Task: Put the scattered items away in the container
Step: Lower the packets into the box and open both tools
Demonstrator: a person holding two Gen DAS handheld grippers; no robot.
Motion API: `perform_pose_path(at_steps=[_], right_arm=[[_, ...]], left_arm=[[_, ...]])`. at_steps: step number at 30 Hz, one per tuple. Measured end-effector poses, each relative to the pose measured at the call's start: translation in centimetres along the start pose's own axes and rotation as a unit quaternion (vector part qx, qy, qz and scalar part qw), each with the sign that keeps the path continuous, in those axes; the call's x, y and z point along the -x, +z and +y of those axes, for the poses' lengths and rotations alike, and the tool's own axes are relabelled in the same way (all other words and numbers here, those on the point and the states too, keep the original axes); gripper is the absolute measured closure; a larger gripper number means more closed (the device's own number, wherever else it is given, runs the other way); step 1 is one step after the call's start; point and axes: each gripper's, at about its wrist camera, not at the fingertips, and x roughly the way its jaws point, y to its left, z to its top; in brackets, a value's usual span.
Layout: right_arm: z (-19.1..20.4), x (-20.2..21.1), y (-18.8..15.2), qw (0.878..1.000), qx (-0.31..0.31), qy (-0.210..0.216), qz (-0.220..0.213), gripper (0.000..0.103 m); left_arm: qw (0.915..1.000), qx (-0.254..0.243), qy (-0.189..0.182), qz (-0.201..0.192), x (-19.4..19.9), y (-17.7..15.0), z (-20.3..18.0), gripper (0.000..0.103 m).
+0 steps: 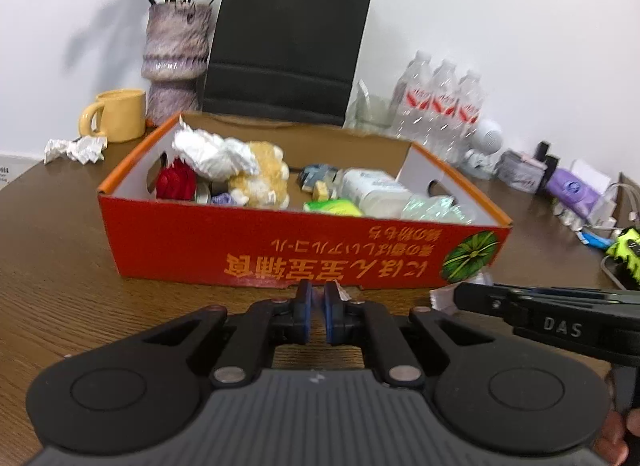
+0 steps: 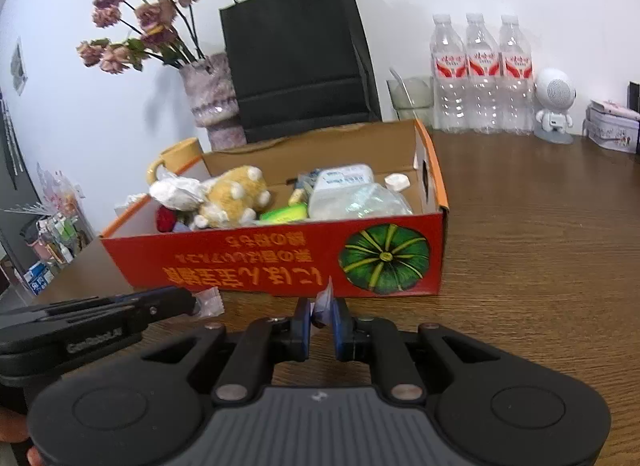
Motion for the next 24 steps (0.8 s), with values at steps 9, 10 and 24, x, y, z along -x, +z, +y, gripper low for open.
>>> perform_pose_path(at_steps=[9, 10, 24], right_arm=[[1.7, 3.2, 3.5, 0.997, 0.012, 0.019, -0.070, 0.093], [1.8, 3.1, 4.3, 0.997, 0.013, 0.016, -0.076, 0.093], [2.3, -6.1, 10.0, 0.998, 0.014, -0.009, -0.058, 0.093]], left_arm=[[0.9967, -0.006, -0.024, -0.077, 3.4, 5.2, 1.3, 0.096], [0.9958, -0.008, -0.023, -0.088, 3.4, 6.1, 1.4, 0.096], [0.9974, -0.012, -0.005, -0.071, -5.5, 10.1, 3.4, 0.096]])
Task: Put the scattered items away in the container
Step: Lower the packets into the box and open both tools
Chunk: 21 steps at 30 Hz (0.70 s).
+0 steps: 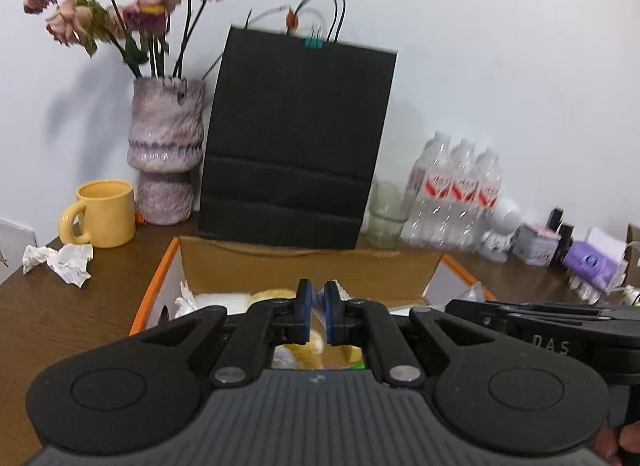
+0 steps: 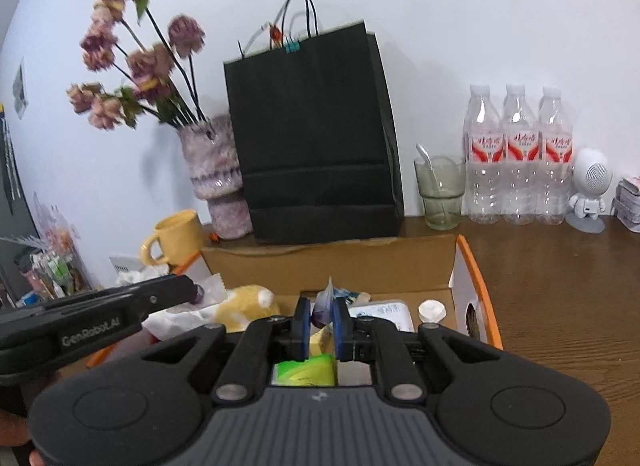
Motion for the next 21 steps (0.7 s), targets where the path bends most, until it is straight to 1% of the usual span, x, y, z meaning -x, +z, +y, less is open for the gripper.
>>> perform_pose_path(at_steps=[2, 4, 5, 6, 7, 8, 9, 10, 13, 21], right_arm=[[-0.2, -0.6, -0.3, 1.000, 0.003, -0.006, 0.010, 0.092], [-0.2, -0.9, -0.4, 0.999, 0.010, -0.012, 0.029, 0.088], [-0.2, -1.0, -0.4, 0.999, 0.013, -0.021, 0.038, 0.071], [-0.1, -1.0, -0.3, 0.998, 0.018, -0.028, 0.047, 0.040], [0.0, -0.8, -0.3, 0.998, 0.023, -0.035, 0.051, 0.024], [0.1, -0.6, -0.3, 0.997, 0.027, -0.043, 0.051, 0.008], [0.1, -0.3, -0.2, 0.997, 0.031, -0.054, 0.046, 0.007], [0.2, 0.0, -0.1, 0.996, 0.038, -0.061, 0.047, 0.007], [0.1, 0.6, 0.3, 0.996, 0.034, -0.066, 0.046, 0.006], [0.5, 1.0, 0.6, 0.997, 0.039, -0.060, 0.042, 0.006]], left_arm=[[0.9999, -0.003, 0.004, 0.008, -0.5, -0.2, 0.2, 0.095], [0.9998, -0.003, 0.008, 0.017, -0.8, -0.3, 0.4, 0.093], [0.9996, -0.001, 0.014, 0.023, -0.9, -0.3, 0.5, 0.077], [0.9993, -0.001, 0.017, 0.032, -0.9, -0.3, 0.5, 0.057], [0.9988, -0.002, 0.025, 0.042, -1.0, -0.2, 0.6, 0.015], [0.9979, -0.006, 0.048, 0.043, -0.8, -0.1, 0.4, 0.003], [0.9971, -0.015, 0.065, 0.038, -0.6, 0.0, 0.3, 0.002], [0.9967, -0.026, 0.070, 0.032, -0.3, 0.1, 0.1, 0.000], [0.9979, -0.020, 0.057, 0.023, 0.4, 0.3, 0.1, 0.000], [0.9977, -0.020, 0.059, 0.026, 0.4, 0.5, -0.1, 0.000]])
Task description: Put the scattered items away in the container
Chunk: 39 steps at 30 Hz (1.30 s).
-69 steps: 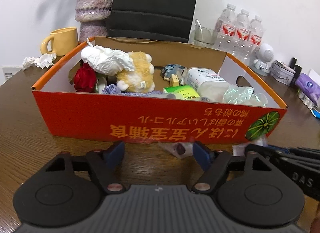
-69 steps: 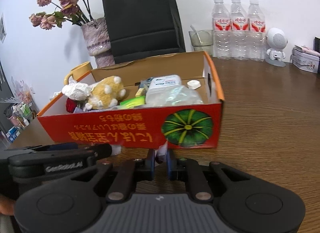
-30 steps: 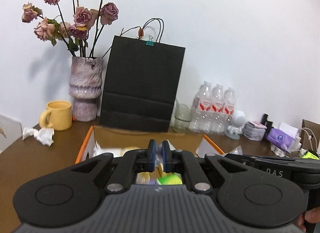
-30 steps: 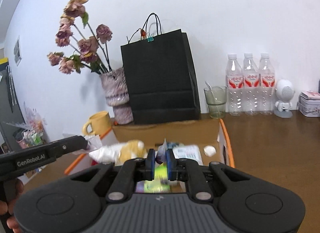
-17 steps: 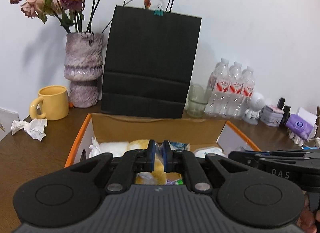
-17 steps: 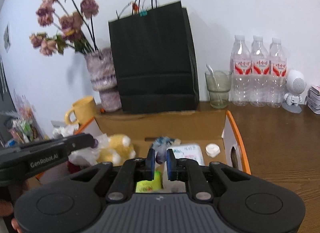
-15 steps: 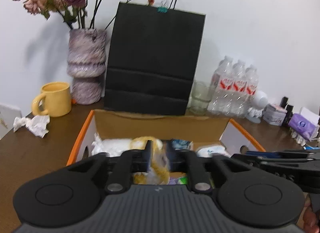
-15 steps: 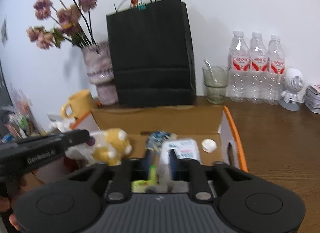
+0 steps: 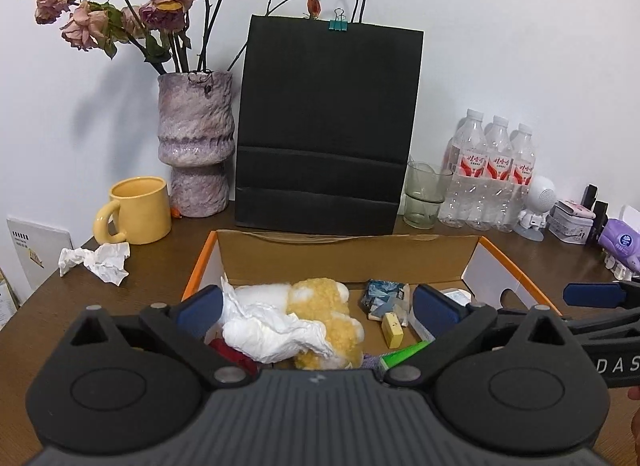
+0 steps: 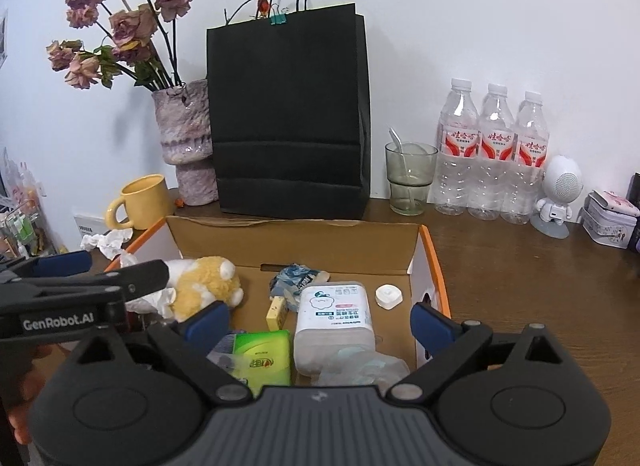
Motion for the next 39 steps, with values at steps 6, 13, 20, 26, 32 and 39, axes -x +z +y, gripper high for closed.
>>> perform_pose_path(at_steps=[6, 13, 20, 26, 32, 39], right_arm=[[0.0, 0.2, 0.0, 1.000, 0.000, 0.000, -0.002, 0.006], [0.5, 1.6, -0.3, 1.000, -0.001, -0.003, -0.009, 0.005], [1.7, 4.9, -1.6, 1.000, 0.003, -0.007, -0.015, 0.002], [2.8, 8.7, -2.8, 1.000, 0.002, -0.003, -0.022, 0.000], [4.2, 11.9, -3.9, 1.000, 0.010, -0.003, -0.029, 0.000], [5.2, 14.4, -4.9, 0.999, 0.011, -0.001, -0.034, 0.000]], left_arm=[[1.0000, 0.000, 0.001, -0.001, 0.0, 0.0, 0.0, 0.000], [0.9999, 0.010, 0.000, -0.003, 1.6, -0.2, 0.1, 0.000], [1.0000, 0.003, -0.004, 0.004, 5.1, -1.3, 0.0, 0.000], [0.9999, -0.009, -0.011, 0.005, 8.9, -2.2, -0.1, 0.000], [0.9997, -0.011, -0.021, 0.003, 12.1, -2.9, 0.3, 0.000], [0.9996, -0.010, -0.025, 0.004, 14.3, -3.7, 0.5, 0.000]])
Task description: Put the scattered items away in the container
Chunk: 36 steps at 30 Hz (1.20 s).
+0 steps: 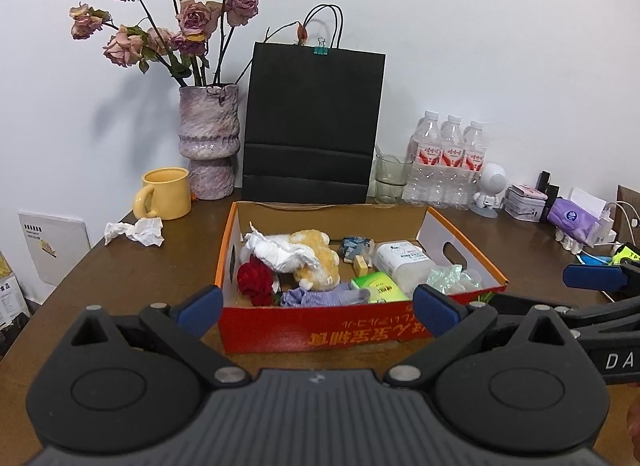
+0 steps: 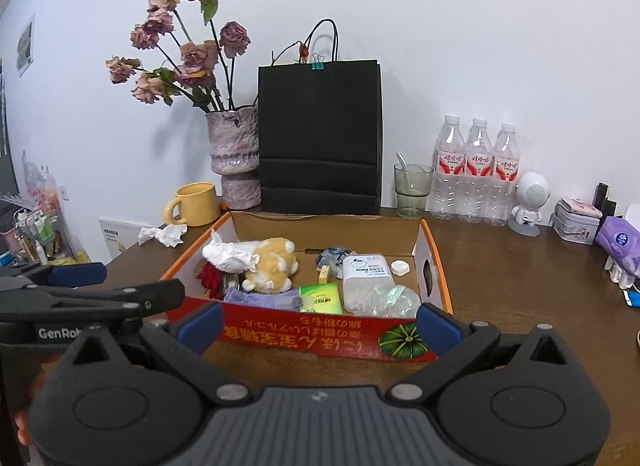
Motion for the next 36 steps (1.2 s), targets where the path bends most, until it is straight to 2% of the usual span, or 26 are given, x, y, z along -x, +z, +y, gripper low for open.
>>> perform_pose_path(at_steps=[10, 36], right_arm=[[0.3, 1.2, -0.8, 1.000, -0.003, -0.007, 0.004, 0.000], [0.4, 1.2, -1.4, 1.000, -0.003, -0.009, 0.013, 0.000]], left_arm=[[1.0000, 0.004, -0.001, 0.004, 0.9, -0.6, 0.2, 0.000], [0.9999, 0.004, 0.003, 0.009, 1.0, -1.4, 0.1, 0.000]])
